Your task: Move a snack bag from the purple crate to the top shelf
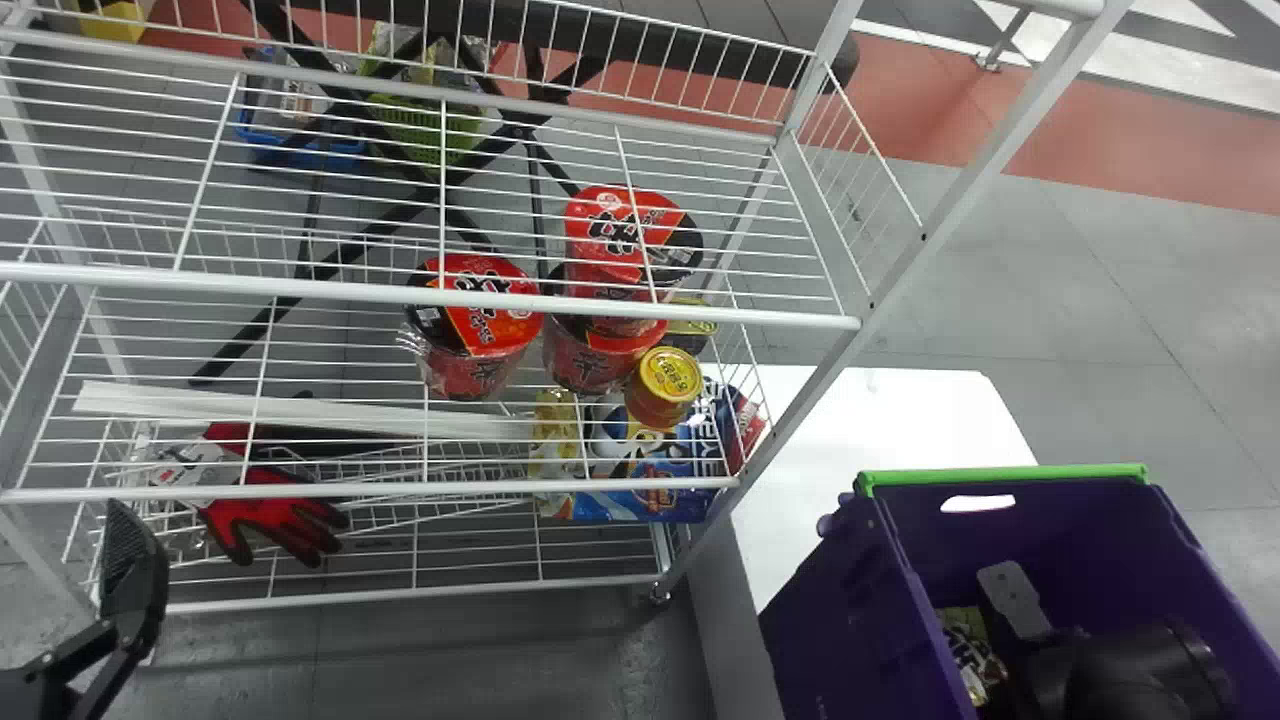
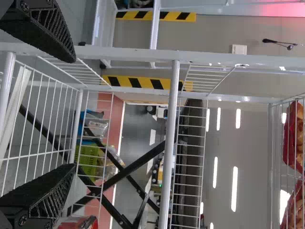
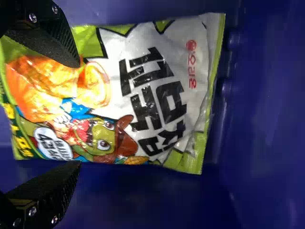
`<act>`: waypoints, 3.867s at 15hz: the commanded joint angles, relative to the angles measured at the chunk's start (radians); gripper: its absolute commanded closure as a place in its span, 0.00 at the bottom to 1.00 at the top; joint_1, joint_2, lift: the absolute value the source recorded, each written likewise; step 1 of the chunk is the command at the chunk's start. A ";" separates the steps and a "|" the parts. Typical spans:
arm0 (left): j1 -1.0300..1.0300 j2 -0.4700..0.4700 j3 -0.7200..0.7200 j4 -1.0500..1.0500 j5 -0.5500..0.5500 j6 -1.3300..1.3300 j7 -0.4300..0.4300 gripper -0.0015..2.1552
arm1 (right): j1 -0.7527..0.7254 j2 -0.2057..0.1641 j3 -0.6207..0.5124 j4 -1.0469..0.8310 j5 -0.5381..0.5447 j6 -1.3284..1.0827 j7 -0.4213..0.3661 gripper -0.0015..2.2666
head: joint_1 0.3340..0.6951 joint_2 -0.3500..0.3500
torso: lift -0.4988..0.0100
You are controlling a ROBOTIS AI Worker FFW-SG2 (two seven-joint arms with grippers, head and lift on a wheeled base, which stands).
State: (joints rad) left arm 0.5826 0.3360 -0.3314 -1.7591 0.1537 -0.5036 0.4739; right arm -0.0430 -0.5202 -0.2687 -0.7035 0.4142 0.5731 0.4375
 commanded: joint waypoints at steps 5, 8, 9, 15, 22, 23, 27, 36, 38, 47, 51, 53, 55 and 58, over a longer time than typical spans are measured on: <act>-0.021 0.000 -0.009 0.032 0.015 -0.031 -0.001 0.00 | 0.003 0.017 0.000 0.073 -0.002 -0.190 -0.036 0.06 | 1.00 0.00 | 0.09; -0.026 0.003 -0.008 0.043 0.021 -0.046 -0.001 0.00 | 0.014 0.031 0.002 0.096 0.000 -0.261 -0.059 0.06 | 1.00 0.00 | 0.09; -0.027 0.003 -0.006 0.044 0.021 -0.052 -0.001 0.00 | 0.018 0.031 0.002 0.096 0.000 -0.261 -0.059 0.06 | 1.00 0.00 | 0.09; -0.030 0.005 -0.001 0.052 0.029 -0.071 -0.001 0.00 | 0.035 0.003 -0.018 0.096 -0.035 -0.276 -0.079 0.06 | 1.00 0.00 | 0.09; -0.032 0.008 0.008 0.049 0.035 -0.083 -0.008 0.00 | 0.054 0.019 -0.079 0.096 -0.107 -0.331 -0.108 0.06 | 1.00 0.00 | 0.09; -0.032 0.008 0.011 0.050 0.040 -0.086 -0.008 0.00 | 0.060 0.020 -0.079 0.096 -0.107 -0.338 -0.114 0.06 | 1.00 0.00 | 0.09; -0.044 0.008 0.023 0.058 0.061 -0.086 -0.020 0.00 | 0.104 0.035 -0.078 0.101 -0.101 -0.402 -0.141 0.06 | 1.00 0.00 | 0.09; -0.073 0.008 0.023 0.086 0.081 -0.077 -0.029 0.00 | 0.115 0.039 -0.079 0.073 -0.109 -0.313 -0.167 0.84 | 1.00 0.00 | 0.09; -0.083 0.008 0.023 0.095 0.087 -0.077 -0.034 0.00 | 0.112 0.039 -0.079 0.055 -0.123 -0.255 -0.167 0.87 | 1.00 0.00 | 0.09; -0.101 -0.003 0.018 0.102 0.093 -0.049 -0.038 0.00 | 0.143 0.042 -0.129 -0.143 -0.235 0.083 -0.157 0.90 | 1.00 0.00 | 0.09; -0.101 -0.012 0.017 0.102 0.092 -0.034 -0.040 0.00 | 0.158 0.057 -0.231 -0.245 -0.333 0.209 -0.118 0.87 | 1.00 0.00 | 0.13; -0.101 -0.015 0.015 0.101 0.092 -0.034 -0.040 0.00 | 0.164 0.080 -0.267 -0.286 -0.347 0.218 -0.129 0.87 | 1.00 0.00 | 0.14; -0.101 -0.017 0.015 0.101 0.092 -0.031 -0.040 0.00 | 0.169 0.080 -0.268 -0.291 -0.357 0.196 -0.128 0.87 | 1.00 0.00 | 0.16; -0.101 -0.022 0.014 0.099 0.090 -0.028 -0.040 0.00 | 0.190 0.082 -0.293 -0.297 -0.393 0.126 -0.126 0.87 | 1.00 0.00 | 0.18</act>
State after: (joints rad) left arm 0.4817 0.3169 -0.3161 -1.6590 0.2446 -0.5339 0.4341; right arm 0.1363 -0.4392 -0.5529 -0.9959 0.0385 0.7315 0.3112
